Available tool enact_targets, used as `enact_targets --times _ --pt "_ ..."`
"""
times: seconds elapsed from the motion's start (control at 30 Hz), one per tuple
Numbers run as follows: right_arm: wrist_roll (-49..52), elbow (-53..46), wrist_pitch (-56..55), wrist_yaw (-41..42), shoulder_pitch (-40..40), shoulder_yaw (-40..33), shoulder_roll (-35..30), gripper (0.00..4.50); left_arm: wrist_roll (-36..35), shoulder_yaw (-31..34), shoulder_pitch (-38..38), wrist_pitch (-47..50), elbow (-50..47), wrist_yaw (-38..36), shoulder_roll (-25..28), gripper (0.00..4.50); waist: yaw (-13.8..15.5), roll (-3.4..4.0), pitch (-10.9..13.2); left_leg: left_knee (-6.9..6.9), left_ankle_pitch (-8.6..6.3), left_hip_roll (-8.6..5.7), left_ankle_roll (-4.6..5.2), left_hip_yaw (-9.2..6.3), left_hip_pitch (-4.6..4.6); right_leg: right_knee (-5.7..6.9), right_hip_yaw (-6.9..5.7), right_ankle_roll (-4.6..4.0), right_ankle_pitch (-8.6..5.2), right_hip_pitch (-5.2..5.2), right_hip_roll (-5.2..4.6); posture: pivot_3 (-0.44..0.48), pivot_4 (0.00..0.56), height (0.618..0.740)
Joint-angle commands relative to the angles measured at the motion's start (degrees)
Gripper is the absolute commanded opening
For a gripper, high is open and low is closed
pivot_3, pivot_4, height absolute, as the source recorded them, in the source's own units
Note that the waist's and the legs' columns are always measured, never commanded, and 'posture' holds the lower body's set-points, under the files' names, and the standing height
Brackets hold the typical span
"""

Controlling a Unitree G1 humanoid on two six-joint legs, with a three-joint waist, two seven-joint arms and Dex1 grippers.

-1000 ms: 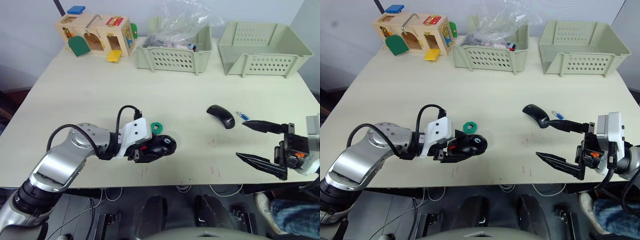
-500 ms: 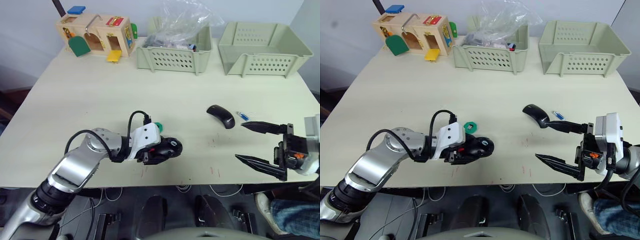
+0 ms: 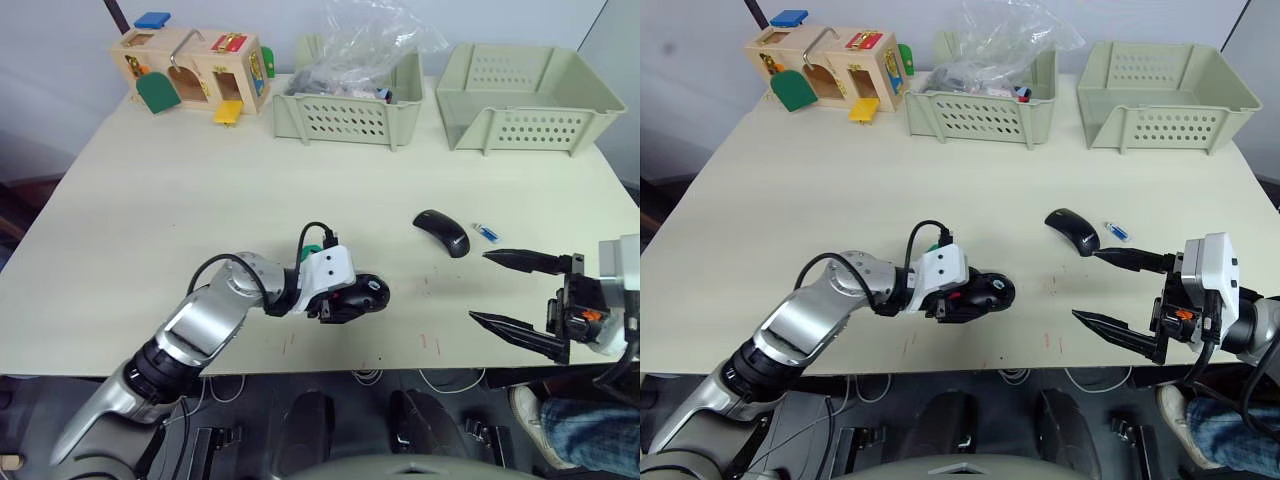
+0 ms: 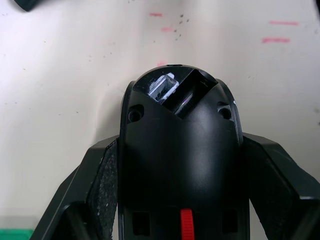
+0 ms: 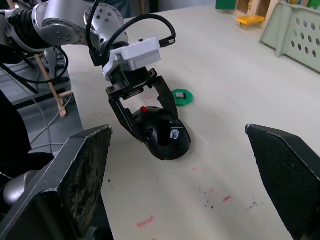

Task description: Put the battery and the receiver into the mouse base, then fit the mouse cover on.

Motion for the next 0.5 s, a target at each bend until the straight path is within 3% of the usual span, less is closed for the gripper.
enact_targets --times 0.03,0.17,0.43,0.5 --pt "-0.31 -1.33 0.1 -1.76 0.34 -1.24 0.45 4.5 1.21 -1.1 -0.61 0.29 -0.31 0.38 -1.05 3.0 0.0 0.0 0.0 0.0 0.0 0.0 0.0 -0.01 0.0 0.0 0.0 0.0 0.0 0.0 0.0 0.0 0.15 0.74" --pt "-0.61 0.09 2.0 -5.55 0.33 -1.81 0.77 4.5 2.19 -1.53 0.04 0.06 0.01 0.39 -1.35 3.0 0.06 0.0 -0.01 0.01 0.0 0.0 0.0 -0.02 0.0 0.0 0.0 0.0 0.0 0.01 -0.01 0.0 0.15 0.74" --pt "-7.12 8.28 12.58 -27.94 -11.45 3.88 5.15 4.5 2.75 -1.31 -0.15 -0.72 1.22 -0.05 -2.32 3.0 0.09 0.13 -0.09 0.1 0.0 -0.02 0.0 0.0 0.05 -0.01 -0.04 -0.2 -0.12 0.12 -0.03 0.0 0.15 0.74" --pt "-8.8 10.04 15.57 -28.75 -13.74 5.87 3.74 4.5 2.78 -1.31 -0.33 -0.6 1.2 -0.19 -2.45 3.0 0.28 0.15 -0.1 0.1 0.0 -0.05 0.0 0.01 0.02 -0.01 -0.04 -0.21 -0.12 0.12 -0.07 0.0 0.15 0.74"
